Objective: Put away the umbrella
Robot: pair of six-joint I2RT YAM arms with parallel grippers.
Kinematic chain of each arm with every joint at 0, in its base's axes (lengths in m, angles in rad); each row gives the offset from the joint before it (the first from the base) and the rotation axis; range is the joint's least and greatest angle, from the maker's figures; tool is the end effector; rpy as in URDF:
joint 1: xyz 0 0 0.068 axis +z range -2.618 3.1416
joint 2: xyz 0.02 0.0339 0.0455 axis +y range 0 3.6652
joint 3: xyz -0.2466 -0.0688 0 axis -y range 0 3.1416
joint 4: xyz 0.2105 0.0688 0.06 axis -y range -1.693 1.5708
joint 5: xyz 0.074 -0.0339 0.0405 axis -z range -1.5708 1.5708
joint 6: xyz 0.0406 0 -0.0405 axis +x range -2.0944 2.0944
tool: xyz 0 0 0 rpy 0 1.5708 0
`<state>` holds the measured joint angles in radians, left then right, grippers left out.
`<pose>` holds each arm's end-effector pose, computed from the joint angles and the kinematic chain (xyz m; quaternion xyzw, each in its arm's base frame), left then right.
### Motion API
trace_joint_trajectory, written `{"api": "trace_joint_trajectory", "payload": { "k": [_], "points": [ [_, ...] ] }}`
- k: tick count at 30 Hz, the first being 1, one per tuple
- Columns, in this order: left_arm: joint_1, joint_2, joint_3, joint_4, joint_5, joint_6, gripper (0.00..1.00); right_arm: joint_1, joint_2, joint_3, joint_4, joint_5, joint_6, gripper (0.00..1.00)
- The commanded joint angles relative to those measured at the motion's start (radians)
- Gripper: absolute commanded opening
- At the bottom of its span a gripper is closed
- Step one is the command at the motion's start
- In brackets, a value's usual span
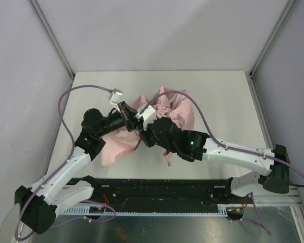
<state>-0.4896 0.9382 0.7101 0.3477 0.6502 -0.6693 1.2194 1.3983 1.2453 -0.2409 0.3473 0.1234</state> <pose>0.1635 -0.1150 0.3359 0.1816 0.6477 -0.5655 0.4771 0.1157 0.2755 0.3406 -0.3450 0.7493 0.2276 0.5175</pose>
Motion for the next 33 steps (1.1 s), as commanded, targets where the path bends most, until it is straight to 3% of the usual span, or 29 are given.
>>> {"api": "trace_joint_trajectory", "payload": {
  "k": [1,4,9,12,14,17,19,23,25,29,33],
  "points": [
    [-0.044,-0.001,0.001,0.057,0.024,0.119,0.0,0.023,-0.058,0.131,-0.012,-0.076,-0.045,0.38],
    [-0.045,0.008,0.009,0.06,0.01,0.158,0.0,0.073,-0.135,0.127,-0.154,-0.15,-0.022,0.59],
    [-0.046,0.033,0.036,0.069,0.031,0.211,0.0,0.193,-0.297,0.105,-0.351,-0.132,0.057,0.69],
    [-0.046,0.036,0.035,0.084,0.069,0.238,0.0,0.216,-0.405,0.079,-0.405,-0.042,0.111,0.71],
    [-0.046,0.026,0.027,0.096,0.093,0.252,0.0,0.214,-0.485,0.04,-0.429,0.096,0.124,0.74],
    [-0.046,-0.02,0.0,0.117,0.12,0.273,0.0,0.121,-0.598,-0.042,-0.448,0.3,0.155,0.76],
    [-0.048,-0.065,-0.023,0.131,0.118,0.289,0.0,-0.021,-0.666,-0.084,-0.456,0.326,0.168,0.69],
    [-0.05,-0.145,-0.051,0.142,0.085,0.314,0.0,-0.354,-0.707,-0.119,-0.469,0.1,0.174,0.23],
    [-0.049,-0.164,-0.05,0.144,0.078,0.319,0.0,-0.481,-0.677,-0.125,-0.475,-0.089,0.168,0.08],
    [-0.054,-0.168,-0.044,0.158,0.083,0.319,0.0,-0.541,-0.614,-0.138,-0.399,-0.333,0.186,0.0],
    [-0.073,-0.142,-0.042,0.187,0.11,0.312,0.0,-0.404,-0.52,-0.134,-0.18,-0.382,0.216,0.0]
  ]
}}
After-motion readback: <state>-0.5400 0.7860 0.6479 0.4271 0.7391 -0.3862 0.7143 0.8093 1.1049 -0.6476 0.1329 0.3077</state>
